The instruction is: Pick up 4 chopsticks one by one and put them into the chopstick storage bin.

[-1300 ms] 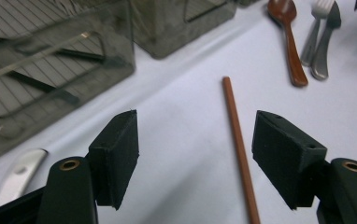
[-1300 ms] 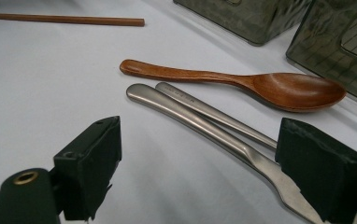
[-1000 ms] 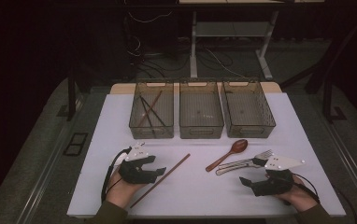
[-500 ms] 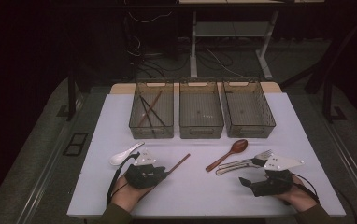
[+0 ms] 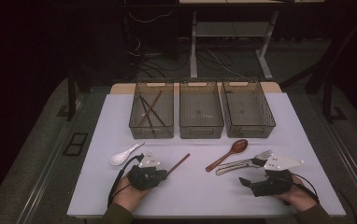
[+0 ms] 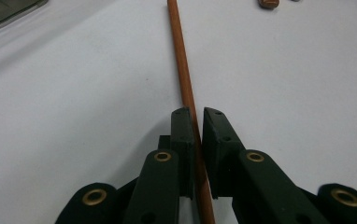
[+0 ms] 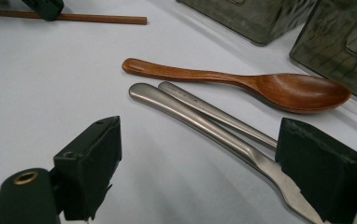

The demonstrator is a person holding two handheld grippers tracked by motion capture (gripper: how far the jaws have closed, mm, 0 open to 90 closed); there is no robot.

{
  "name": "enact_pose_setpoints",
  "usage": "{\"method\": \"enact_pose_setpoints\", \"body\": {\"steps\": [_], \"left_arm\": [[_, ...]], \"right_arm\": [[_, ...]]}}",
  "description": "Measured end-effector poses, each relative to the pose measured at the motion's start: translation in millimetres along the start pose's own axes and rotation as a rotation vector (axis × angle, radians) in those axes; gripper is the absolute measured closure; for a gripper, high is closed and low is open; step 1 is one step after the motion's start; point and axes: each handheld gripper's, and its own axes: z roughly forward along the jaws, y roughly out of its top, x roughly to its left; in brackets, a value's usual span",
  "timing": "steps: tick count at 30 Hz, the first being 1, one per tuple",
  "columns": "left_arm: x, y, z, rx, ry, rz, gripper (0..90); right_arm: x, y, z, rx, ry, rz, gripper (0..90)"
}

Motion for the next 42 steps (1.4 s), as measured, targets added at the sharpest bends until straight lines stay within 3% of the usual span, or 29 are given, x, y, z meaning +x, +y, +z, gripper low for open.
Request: {"method": "enact_pose_setpoints", "body": {"steps": [10, 25, 42], "left_arm": [[1.0, 1.3, -1.5, 0.005, 0.011, -0.01, 83.6], [5.2, 8.7, -14.7, -0.044, -0.012, -0.035, 83.6], [22.8, 30.1, -32.1, -0.077, -0.015, -0.021, 83.6]], "right_arm": [[0.2, -0.1, 0.5, -0.002, 0.0, -0.002, 14.3], [0.1, -0.1, 0.5, 0.003, 0.0, -0.001, 14.3], [0.3, 0.2, 0.7, 0.001, -0.002, -0.003, 14.3]]}}
